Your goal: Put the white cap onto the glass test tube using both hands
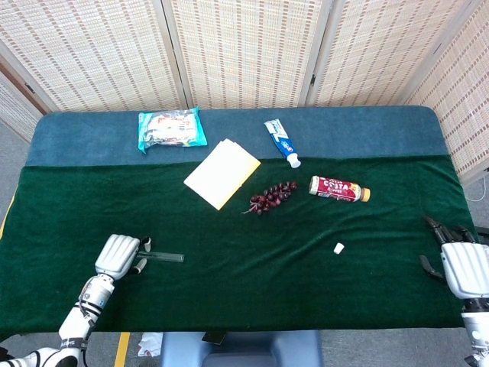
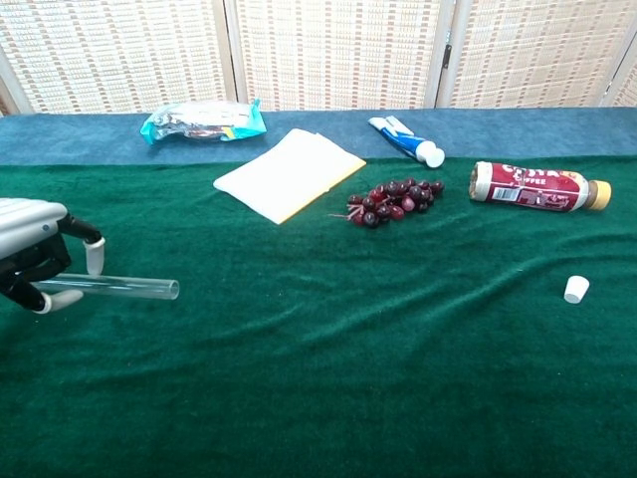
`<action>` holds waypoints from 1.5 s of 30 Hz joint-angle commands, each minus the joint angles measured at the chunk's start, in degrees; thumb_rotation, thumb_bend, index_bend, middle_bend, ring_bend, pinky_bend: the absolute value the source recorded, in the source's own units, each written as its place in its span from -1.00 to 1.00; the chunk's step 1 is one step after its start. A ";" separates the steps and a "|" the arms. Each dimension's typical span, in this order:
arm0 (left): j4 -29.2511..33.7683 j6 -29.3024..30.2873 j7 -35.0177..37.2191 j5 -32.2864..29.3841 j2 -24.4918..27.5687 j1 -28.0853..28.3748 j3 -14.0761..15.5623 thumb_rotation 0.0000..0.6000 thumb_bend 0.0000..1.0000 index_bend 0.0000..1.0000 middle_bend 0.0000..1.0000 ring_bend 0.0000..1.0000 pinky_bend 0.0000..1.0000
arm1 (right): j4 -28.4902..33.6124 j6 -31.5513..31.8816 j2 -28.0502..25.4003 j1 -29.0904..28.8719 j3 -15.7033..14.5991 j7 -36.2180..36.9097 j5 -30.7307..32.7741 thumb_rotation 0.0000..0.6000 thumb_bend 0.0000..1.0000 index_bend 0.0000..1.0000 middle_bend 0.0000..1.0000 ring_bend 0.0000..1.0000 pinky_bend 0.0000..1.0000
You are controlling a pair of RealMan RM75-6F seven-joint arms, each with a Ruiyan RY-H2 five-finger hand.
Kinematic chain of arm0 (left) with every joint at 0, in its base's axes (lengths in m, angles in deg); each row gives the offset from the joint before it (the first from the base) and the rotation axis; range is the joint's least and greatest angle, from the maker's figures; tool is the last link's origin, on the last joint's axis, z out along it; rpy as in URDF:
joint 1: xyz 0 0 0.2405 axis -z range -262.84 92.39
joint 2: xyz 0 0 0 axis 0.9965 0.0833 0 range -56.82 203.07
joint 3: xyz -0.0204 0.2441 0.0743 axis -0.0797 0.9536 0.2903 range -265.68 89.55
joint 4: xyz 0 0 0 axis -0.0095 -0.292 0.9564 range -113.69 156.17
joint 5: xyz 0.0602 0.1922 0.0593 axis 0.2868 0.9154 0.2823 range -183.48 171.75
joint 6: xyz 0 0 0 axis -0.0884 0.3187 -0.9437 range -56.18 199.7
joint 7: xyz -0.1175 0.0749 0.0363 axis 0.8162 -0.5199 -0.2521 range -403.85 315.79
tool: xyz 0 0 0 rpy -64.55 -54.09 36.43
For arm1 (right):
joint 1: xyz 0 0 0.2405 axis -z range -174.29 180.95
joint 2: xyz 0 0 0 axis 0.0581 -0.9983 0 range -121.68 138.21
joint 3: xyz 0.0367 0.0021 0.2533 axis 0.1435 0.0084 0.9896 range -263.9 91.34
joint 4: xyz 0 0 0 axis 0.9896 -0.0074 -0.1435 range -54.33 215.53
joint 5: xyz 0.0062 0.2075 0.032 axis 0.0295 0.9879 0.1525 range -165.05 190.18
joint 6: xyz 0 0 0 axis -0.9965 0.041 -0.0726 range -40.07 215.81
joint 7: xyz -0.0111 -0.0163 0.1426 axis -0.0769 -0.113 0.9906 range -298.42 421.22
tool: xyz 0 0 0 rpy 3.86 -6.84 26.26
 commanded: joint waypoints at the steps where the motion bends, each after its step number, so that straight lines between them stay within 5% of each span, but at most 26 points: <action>1: 2.09 0.53 4.57 2.70 2.15 -0.21 -0.22 1.00 -0.11 0.28 0.90 0.84 0.72 | 1.94 -2.62 -1.05 -1.67 -0.26 -2.30 -0.38 1.00 -0.21 -0.69 -0.11 0.20 -0.02; 7: 4.48 1.50 7.26 5.41 4.19 -0.50 0.16 1.00 -0.11 0.28 0.90 0.84 0.72 | 4.11 -10.59 -1.44 -5.27 -0.85 -6.52 2.10 1.00 -0.02 -0.63 0.35 0.78 0.64; 14: 6.06 1.75 7.21 6.55 5.08 -0.63 0.65 1.00 -0.11 0.29 0.90 0.84 0.72 | 3.11 -22.06 0.59 -10.23 -1.10 -4.71 7.44 1.00 0.54 -0.63 0.70 1.00 0.93; 20: 6.72 1.72 6.09 6.35 5.22 -0.72 0.84 1.00 -0.11 0.29 0.90 0.84 0.72 | 0.32 -29.92 3.39 -14.19 -0.84 -4.27 12.27 1.00 0.82 -0.63 0.78 1.00 0.97; 28: 6.81 1.55 4.98 5.51 5.02 -0.98 1.07 1.00 -0.11 0.29 0.90 0.84 0.72 | -2.12 -37.53 5.77 -18.44 -0.46 -0.35 15.13 1.00 0.90 -0.63 0.79 1.00 0.97; 45: 6.84 1.18 3.95 4.73 4.87 -1.16 1.27 1.00 -0.09 0.29 0.90 0.84 0.72 | -0.49 -38.31 5.98 -20.11 -2.76 2.67 12.39 1.00 0.91 -0.63 0.79 1.00 0.97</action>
